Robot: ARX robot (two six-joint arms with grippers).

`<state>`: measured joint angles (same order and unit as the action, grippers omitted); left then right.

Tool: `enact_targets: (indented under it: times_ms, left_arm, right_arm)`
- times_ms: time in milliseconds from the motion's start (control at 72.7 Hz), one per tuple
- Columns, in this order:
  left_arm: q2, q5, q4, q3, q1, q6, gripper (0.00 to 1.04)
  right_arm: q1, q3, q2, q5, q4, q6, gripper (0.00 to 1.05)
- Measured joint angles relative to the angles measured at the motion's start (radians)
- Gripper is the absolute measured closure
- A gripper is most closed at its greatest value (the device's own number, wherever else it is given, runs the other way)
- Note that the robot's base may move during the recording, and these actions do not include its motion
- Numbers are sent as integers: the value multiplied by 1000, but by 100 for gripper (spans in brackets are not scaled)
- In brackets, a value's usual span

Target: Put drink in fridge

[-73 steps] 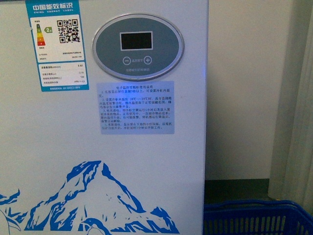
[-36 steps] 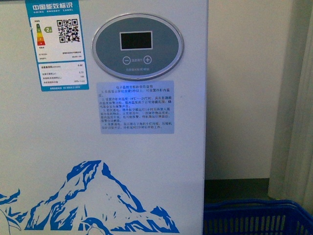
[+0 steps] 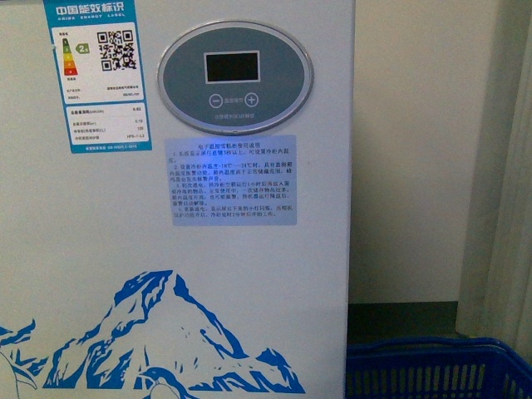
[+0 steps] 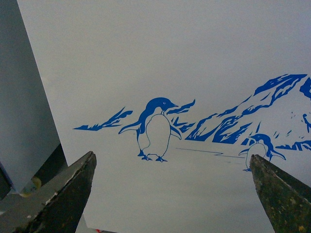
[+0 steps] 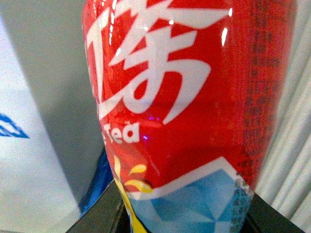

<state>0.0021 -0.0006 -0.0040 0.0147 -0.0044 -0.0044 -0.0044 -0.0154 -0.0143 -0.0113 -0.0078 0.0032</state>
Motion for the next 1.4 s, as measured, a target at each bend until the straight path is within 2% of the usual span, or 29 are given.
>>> enact_targets:
  times_ms: [1403]
  left_arm:
    - [0,0,0,0,0,0,8]
  right_arm:
    - [1,0,1,10,0,0,67]
